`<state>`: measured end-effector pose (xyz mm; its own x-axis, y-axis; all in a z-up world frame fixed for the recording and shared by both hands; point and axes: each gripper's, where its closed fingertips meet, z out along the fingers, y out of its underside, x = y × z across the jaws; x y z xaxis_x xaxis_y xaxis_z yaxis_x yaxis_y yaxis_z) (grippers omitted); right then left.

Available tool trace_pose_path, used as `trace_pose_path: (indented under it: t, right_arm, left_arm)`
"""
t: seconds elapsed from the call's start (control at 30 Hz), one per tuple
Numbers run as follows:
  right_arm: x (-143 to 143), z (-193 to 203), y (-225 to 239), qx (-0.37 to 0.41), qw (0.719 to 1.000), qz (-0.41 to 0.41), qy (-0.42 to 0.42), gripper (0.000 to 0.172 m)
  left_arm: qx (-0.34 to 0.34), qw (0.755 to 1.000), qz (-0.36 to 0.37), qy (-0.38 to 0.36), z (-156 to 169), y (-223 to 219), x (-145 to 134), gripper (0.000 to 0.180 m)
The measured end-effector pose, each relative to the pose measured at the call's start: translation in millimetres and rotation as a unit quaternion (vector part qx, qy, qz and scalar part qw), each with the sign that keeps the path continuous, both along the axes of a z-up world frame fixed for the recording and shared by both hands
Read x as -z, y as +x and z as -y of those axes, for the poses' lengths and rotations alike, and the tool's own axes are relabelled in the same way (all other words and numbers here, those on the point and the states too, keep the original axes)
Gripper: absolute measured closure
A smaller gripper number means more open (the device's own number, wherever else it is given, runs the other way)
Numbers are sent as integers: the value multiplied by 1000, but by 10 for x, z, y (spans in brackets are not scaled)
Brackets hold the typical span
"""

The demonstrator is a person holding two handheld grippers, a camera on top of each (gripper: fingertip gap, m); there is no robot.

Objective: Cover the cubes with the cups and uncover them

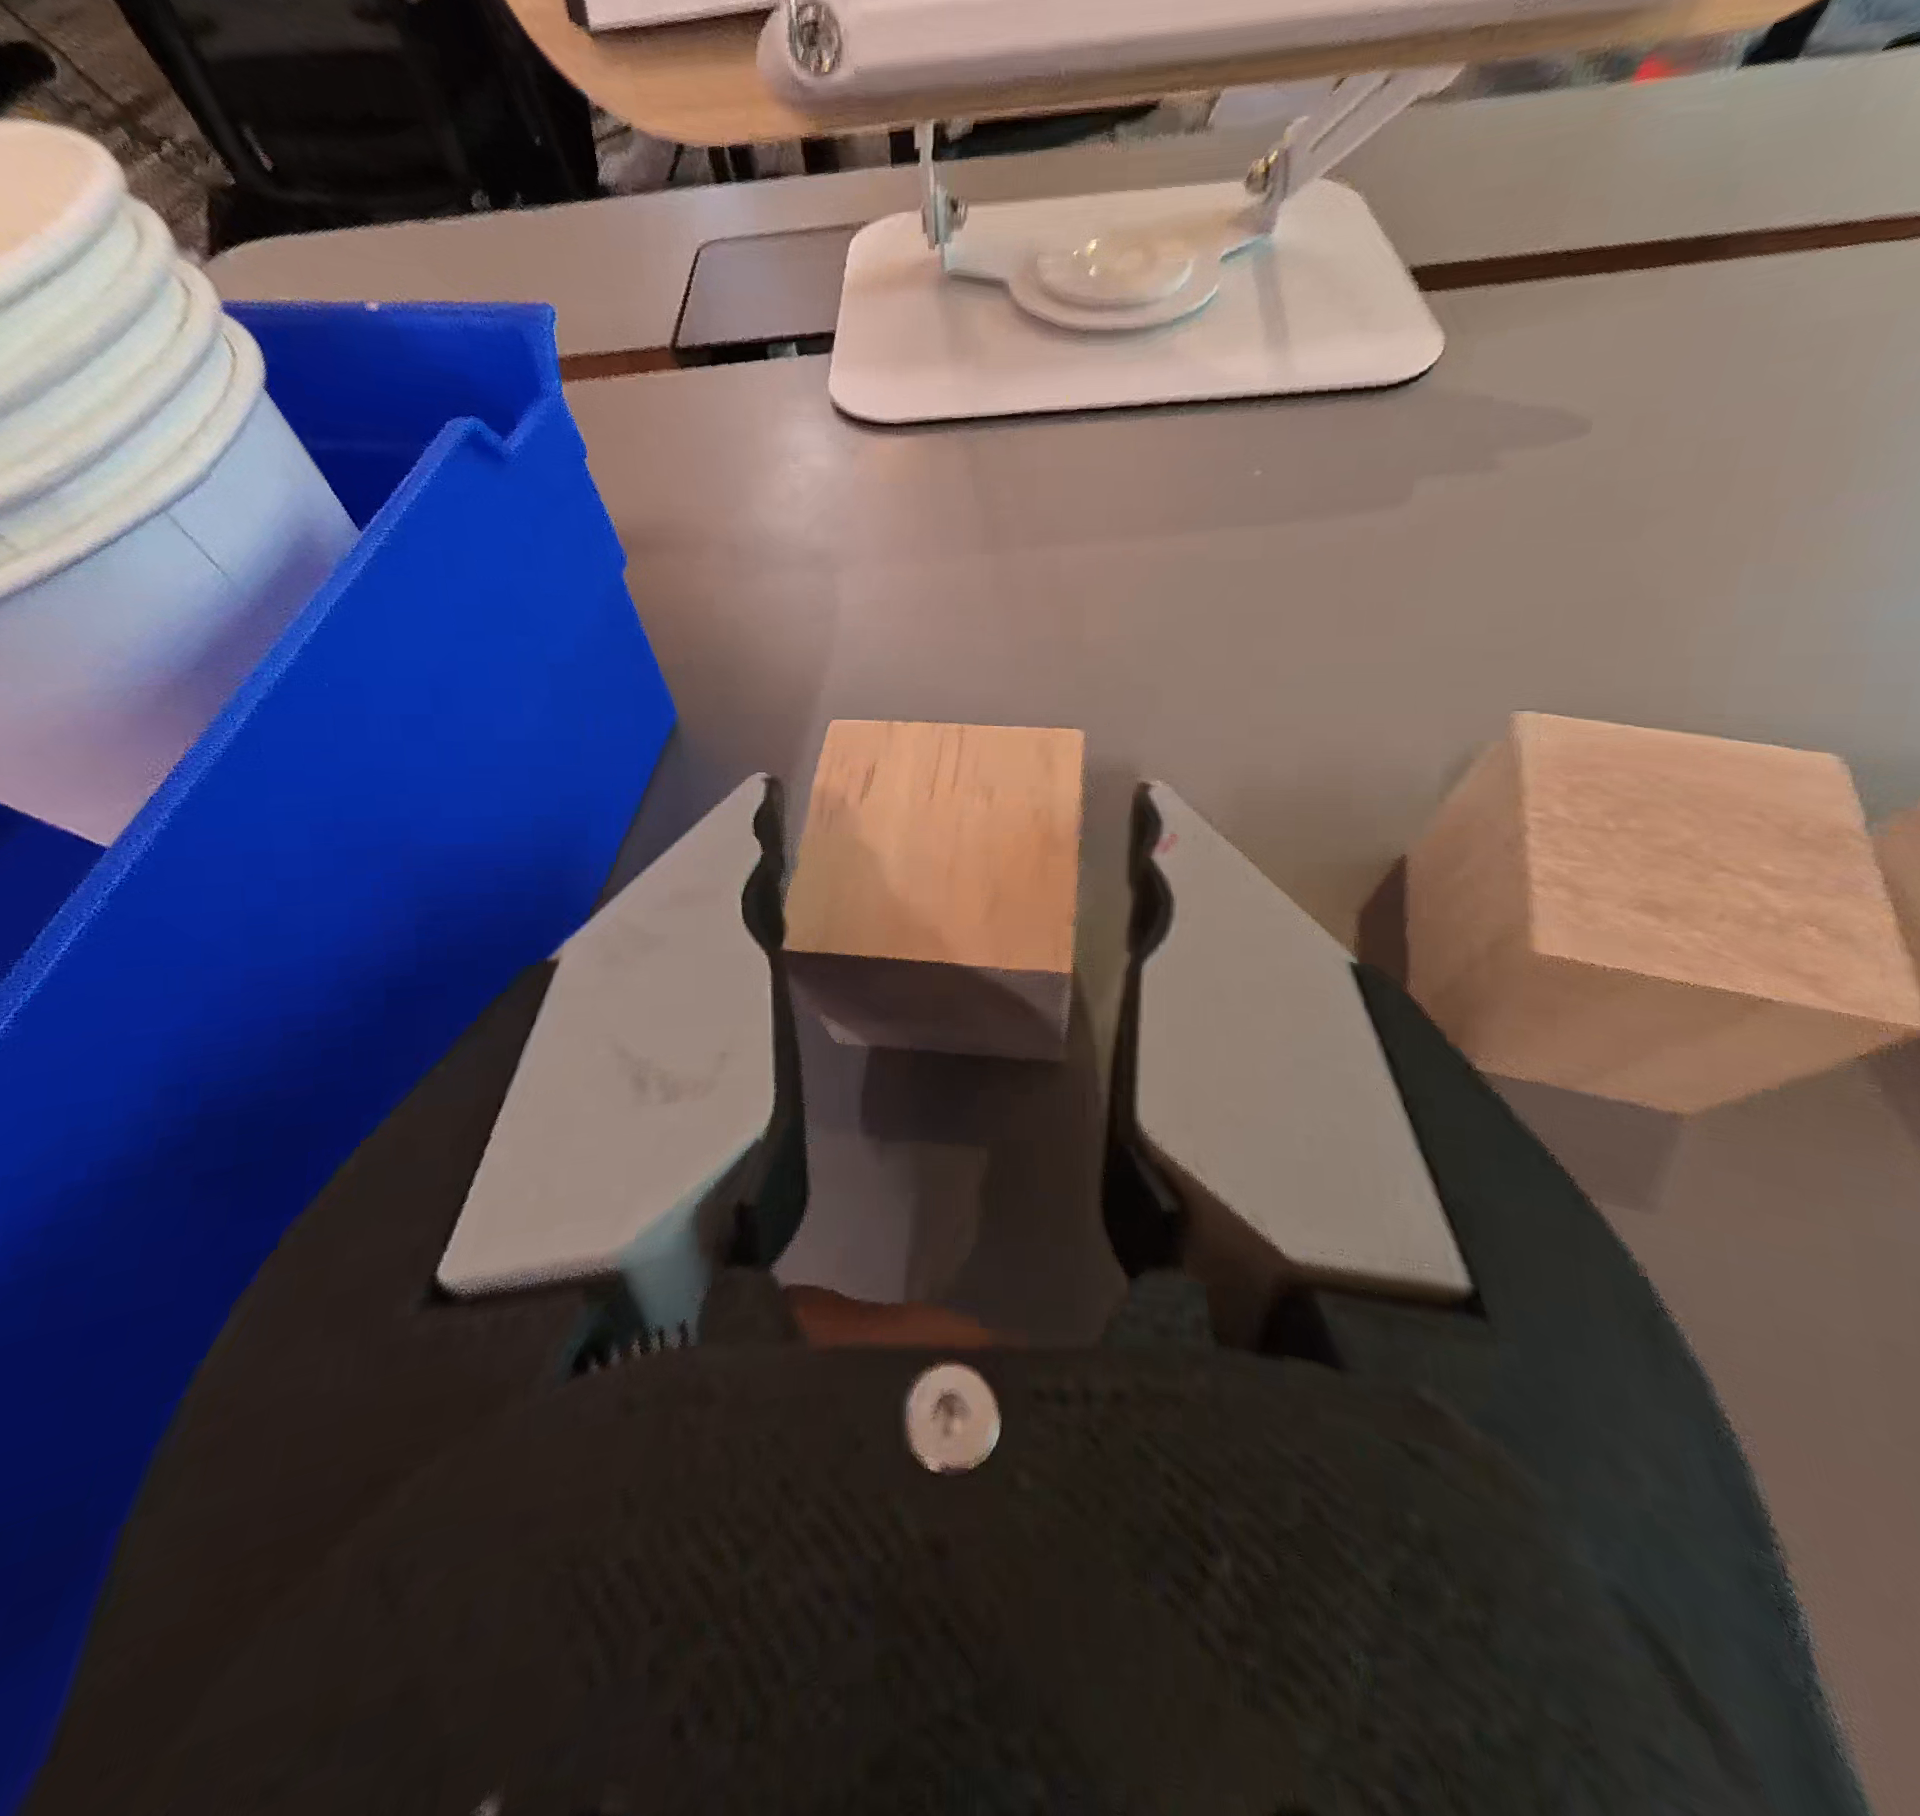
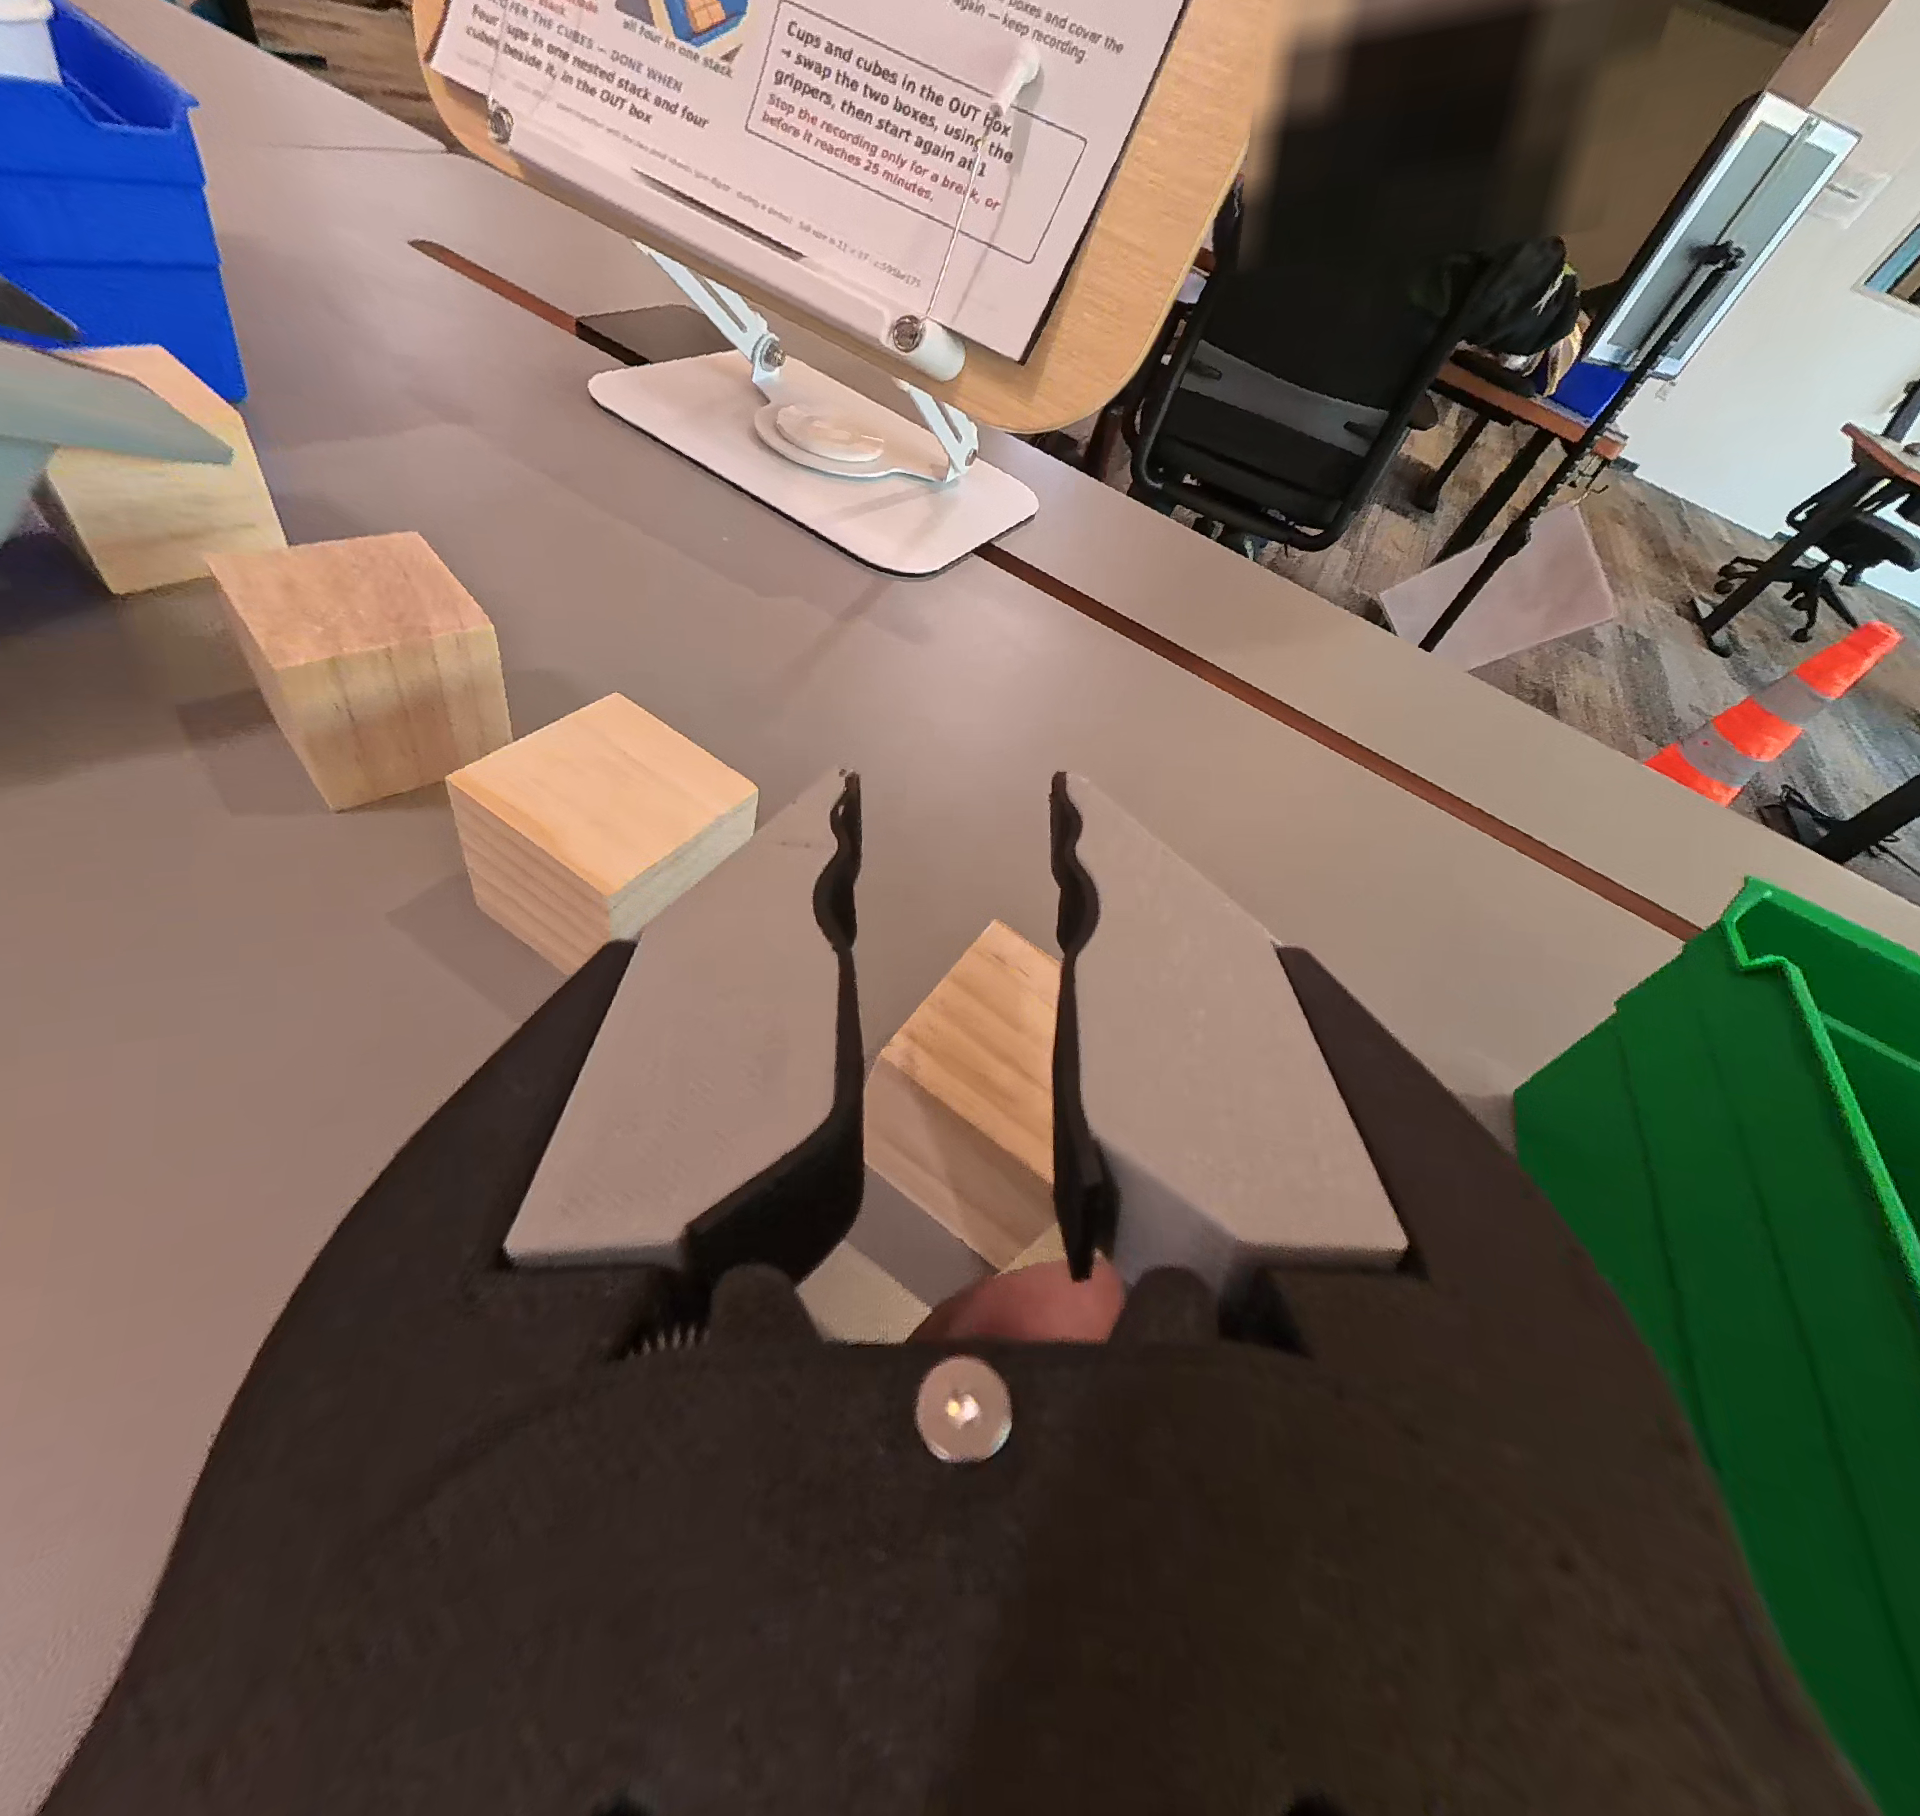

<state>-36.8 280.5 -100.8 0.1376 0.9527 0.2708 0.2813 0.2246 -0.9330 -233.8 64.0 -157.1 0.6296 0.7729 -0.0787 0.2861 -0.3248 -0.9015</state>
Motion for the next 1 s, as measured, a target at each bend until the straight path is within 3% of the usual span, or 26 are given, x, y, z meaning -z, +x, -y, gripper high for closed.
trace_pose_path:
  t: [0.1,0.17,0.23,0.3,0.4,0.63,0.7,0.87,1.0]
  right_arm:
    - [12,7,-3,2,1000,4,12,139]
    - [-8,19,-1,2,1000,0,12,139]
    - [-23,28,2,1,1000,-3,11,139]
    - [-17,38,0,0,1000,-2,12,139]
    - [-2,54,-4,-1,1000,1,16,139]
    - [-7,59,-5,-2,1000,0,16,139]
    - [-4,65,-7,-3,1000,0,17,139]
    - [6,94,-15,-7,1000,3,22,139]
    - [17,87,-17,-6,1000,4,22,139]
  left_arm:
    - [13,999,-29,11,-5,167,-158,108]
    - [24,997,-69,26,-35,312,-345,114]
    - [77,991,-95,55,-191,544,-476,139]
    - [89,990,-102,39,-271,594,-446,180]
    - [73,991,-108,-25,-304,510,-277,174]
    - [94,989,-87,-74,-418,592,-51,156]
    - [101,989,-78,-81,-431,599,11,162]
    - [102,986,-78,-107,-436,618,70,160]
    - [129,984,-76,-96,-485,741,56,136]
